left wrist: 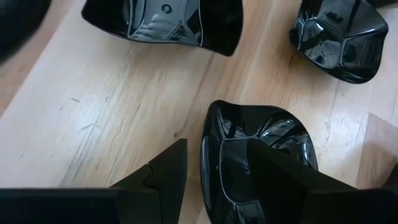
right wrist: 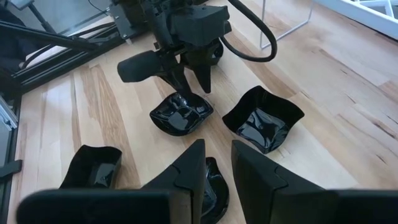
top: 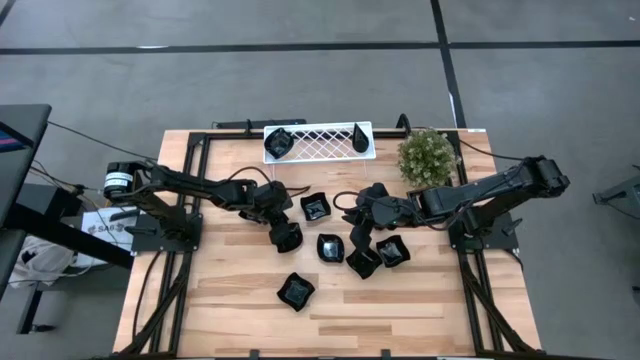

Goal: Pick & Place Mini shaped plates
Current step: Stack the black leaf shaped plate on top of the black leaf shaped plate on the shelf

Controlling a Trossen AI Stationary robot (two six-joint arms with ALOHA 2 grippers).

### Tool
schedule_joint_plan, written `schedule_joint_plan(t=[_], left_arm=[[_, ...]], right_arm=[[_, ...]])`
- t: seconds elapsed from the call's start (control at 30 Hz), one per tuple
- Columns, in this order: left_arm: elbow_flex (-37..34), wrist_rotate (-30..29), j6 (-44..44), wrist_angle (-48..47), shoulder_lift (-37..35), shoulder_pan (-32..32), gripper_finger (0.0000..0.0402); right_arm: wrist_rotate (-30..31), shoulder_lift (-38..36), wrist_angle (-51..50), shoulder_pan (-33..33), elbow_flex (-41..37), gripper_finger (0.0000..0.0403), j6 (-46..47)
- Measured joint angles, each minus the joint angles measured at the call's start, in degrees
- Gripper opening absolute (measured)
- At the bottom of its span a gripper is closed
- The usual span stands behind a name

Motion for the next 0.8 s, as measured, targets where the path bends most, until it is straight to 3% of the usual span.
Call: schedule_joint_plan(t=[0.8], left_arm=[[0.0, -10.1, -4.5, 0.1, 0.0, -5.0, 0.0167]], right_arm=[[0.0, 0.0, 0.0, 0.0, 0.0, 0.0074, 0.2]])
